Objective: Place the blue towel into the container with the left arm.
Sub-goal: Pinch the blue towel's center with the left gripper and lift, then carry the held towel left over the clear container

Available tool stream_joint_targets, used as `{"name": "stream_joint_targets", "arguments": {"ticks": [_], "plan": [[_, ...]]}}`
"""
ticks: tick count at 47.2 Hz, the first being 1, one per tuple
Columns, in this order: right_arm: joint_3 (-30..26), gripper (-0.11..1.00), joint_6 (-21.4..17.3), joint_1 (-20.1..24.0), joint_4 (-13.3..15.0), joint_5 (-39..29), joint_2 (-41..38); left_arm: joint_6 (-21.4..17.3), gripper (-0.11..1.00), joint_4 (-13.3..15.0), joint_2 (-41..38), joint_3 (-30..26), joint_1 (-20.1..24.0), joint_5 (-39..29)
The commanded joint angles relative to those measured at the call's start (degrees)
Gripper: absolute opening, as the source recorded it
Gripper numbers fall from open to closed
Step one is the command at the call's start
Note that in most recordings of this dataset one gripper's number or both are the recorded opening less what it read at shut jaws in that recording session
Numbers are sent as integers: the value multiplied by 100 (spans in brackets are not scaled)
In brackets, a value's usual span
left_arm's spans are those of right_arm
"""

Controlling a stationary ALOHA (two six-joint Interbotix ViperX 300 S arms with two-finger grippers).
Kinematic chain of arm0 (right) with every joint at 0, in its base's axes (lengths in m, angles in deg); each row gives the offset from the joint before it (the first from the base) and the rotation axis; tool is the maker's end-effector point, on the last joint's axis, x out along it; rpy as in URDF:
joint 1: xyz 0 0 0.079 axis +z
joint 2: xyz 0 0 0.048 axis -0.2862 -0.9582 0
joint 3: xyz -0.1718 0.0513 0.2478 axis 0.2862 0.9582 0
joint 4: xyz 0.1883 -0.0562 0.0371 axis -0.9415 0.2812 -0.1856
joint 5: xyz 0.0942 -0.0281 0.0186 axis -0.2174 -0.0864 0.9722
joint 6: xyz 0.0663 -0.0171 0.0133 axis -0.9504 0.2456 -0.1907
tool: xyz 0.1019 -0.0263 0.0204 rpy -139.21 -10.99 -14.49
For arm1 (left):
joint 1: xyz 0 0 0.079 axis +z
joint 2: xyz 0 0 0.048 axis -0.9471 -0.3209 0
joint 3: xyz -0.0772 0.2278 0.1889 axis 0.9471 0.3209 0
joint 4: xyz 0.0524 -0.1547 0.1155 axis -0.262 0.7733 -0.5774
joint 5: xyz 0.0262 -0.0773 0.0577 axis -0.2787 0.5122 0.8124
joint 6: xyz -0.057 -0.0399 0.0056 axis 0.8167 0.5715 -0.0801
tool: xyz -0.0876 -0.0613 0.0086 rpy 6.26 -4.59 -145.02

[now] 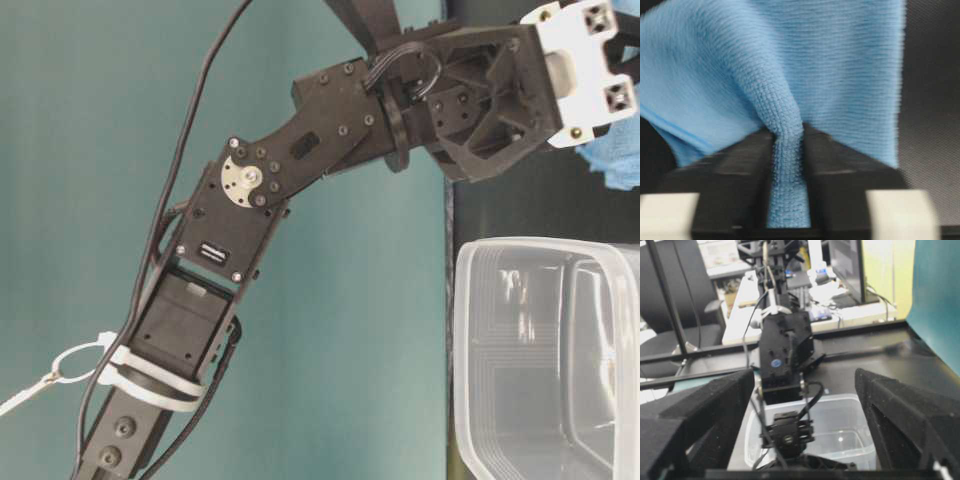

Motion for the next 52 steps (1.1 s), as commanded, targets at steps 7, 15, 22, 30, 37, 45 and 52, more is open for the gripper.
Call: {"name": "stream_joint_targets", "arguments": {"ticks": [7, 15, 22, 30, 37, 45, 52], "plan": [[-132, 78, -9, -9, -26, -26, 26, 18, 6, -26, 668, -70, 35, -211], [-149, 78, -9, 26, -18, 79, 26, 9, 6, -18, 1485, -70, 53, -571], [-158, 78, -9, 88, -18, 149, 44, 18, 6, -18, 2294, 62, 123, -1222], [-158, 78, -9, 88, -26, 176, 35, 18, 6, -18, 3190, 765, 316, -1775], [-158, 78, -9, 88, -26, 193, 62, 35, 6, -26, 3788, 1679, 422, -1644], [-158, 78, -9, 88, -18, 193, 44, 35, 6, -26, 4201, 2531, 413, -870], [-158, 78, -9, 88, -18, 193, 35, 35, 6, -18, 4271, 2927, 413, -501]]}}
